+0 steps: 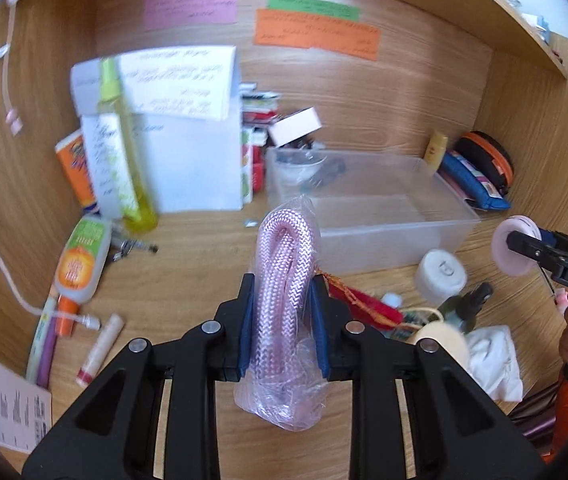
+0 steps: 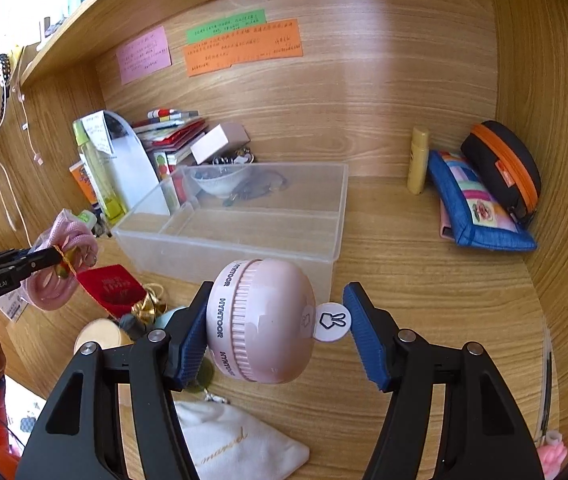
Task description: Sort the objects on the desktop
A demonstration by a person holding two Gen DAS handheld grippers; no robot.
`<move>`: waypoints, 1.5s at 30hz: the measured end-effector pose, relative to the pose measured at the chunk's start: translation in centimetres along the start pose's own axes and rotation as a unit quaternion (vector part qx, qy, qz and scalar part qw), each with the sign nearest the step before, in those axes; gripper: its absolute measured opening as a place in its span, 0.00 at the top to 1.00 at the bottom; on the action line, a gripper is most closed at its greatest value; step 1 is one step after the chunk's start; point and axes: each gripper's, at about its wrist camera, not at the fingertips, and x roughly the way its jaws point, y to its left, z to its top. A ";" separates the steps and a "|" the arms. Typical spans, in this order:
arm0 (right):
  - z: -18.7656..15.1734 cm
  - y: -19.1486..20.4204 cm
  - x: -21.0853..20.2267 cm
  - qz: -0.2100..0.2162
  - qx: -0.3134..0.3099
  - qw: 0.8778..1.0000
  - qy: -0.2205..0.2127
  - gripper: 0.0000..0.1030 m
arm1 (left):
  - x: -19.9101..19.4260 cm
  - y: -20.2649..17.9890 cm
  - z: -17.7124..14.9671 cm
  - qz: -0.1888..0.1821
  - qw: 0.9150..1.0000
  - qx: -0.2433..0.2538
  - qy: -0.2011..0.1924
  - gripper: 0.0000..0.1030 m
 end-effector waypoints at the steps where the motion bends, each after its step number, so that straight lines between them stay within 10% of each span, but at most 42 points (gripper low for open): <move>1: 0.2 0.0 0.0 0.000 0.000 1.000 -0.001 0.41 | 0.2 -0.3 0.2 0.000 1.000 0.005 0.000 0.76; 17: 0.2 0.3 1.8 0.019 -0.003 1.000 0.025 0.41 | 3.1 0.1 -4.3 -0.028 0.993 0.033 0.106 0.75; 23: 0.1 0.9 2.4 0.028 -0.006 0.999 0.031 0.41 | 1.9 -0.1 -6.1 -0.046 0.989 0.055 0.127 0.52; 28: -0.2 1.1 2.7 0.032 -0.008 0.999 0.038 0.41 | 1.6 0.7 -6.5 -0.024 0.992 0.041 0.117 0.52; 32: 0.0 1.1 3.0 0.029 -0.009 0.999 0.041 0.41 | 2.0 2.0 -5.7 -0.016 0.994 0.009 0.105 0.75; 45: 3.6 0.6 3.6 0.019 -0.017 1.000 0.014 0.41 | 0.1 2.4 -0.4 0.003 1.000 -0.024 0.014 0.80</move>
